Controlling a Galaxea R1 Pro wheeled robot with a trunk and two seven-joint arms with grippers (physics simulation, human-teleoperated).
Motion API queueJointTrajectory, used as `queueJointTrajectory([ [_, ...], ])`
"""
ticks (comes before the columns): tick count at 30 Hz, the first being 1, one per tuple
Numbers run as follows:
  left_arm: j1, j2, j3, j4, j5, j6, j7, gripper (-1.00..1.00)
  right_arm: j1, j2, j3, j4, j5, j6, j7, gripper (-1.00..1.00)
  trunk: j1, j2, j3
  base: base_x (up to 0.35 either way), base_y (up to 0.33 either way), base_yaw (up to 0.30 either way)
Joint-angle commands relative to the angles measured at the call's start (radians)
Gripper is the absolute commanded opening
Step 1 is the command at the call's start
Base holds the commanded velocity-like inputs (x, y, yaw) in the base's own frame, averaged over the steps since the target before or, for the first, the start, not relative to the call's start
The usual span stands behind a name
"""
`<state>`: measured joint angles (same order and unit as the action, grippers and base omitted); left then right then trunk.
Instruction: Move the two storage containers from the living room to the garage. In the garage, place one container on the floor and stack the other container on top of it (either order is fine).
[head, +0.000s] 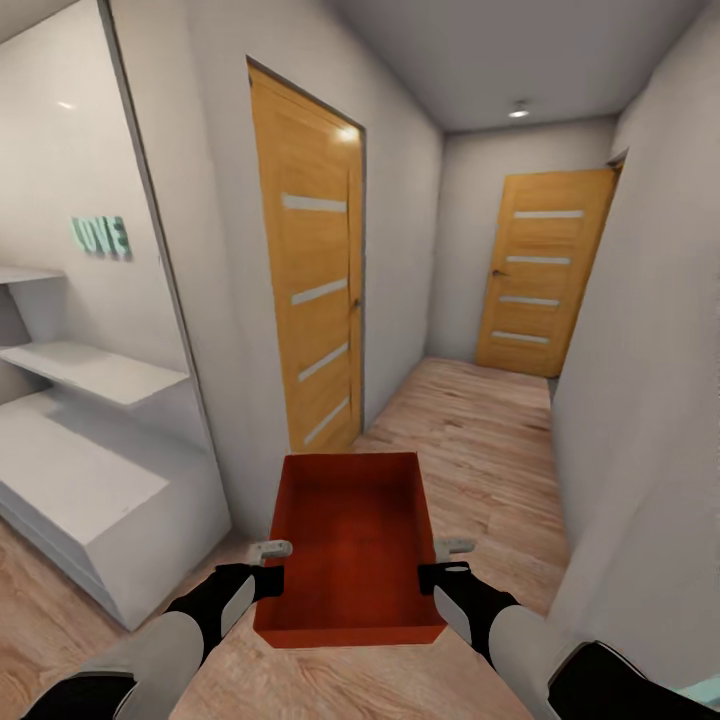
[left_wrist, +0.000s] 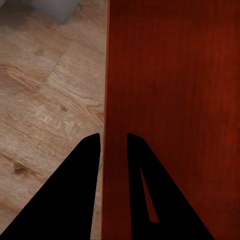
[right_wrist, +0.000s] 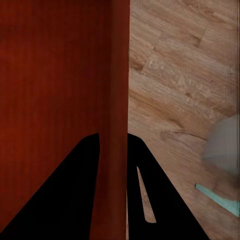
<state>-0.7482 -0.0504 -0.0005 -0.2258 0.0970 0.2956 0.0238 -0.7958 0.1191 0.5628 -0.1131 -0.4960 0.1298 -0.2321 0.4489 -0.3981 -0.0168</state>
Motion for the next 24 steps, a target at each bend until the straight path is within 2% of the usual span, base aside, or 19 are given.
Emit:
queueJointTrajectory([
  [1, 0.000, 0.000, 0.007, -0.004, -0.023, 0.007, 0.008, -1.00, 0.000, 0.004, 0.033, -0.002, -0.026, 0.007, -0.001, -1.00, 0.001, -0.002, -0.002, 0.323, 0.000, -0.245],
  [7, 0.000, 0.000, 0.007, -0.004, -0.023, 0.007, 0.008, -1.00, 0.000, 0.003, 0.033, -0.002, -0.026, 0.007, 0.000, -1.00, 0.001, -0.002, -0.002, 0.323, 0.000, -0.163],
  [24, 0.000, 0.000, 0.007, -0.004, -0.023, 0.006, 0.008, -1.00, 0.000, 0.002, 0.034, -0.002, -0.026, 0.007, 0.000, -1.00, 0.001, -0.002, -0.002, 0.323, 0.000, -0.007],
])
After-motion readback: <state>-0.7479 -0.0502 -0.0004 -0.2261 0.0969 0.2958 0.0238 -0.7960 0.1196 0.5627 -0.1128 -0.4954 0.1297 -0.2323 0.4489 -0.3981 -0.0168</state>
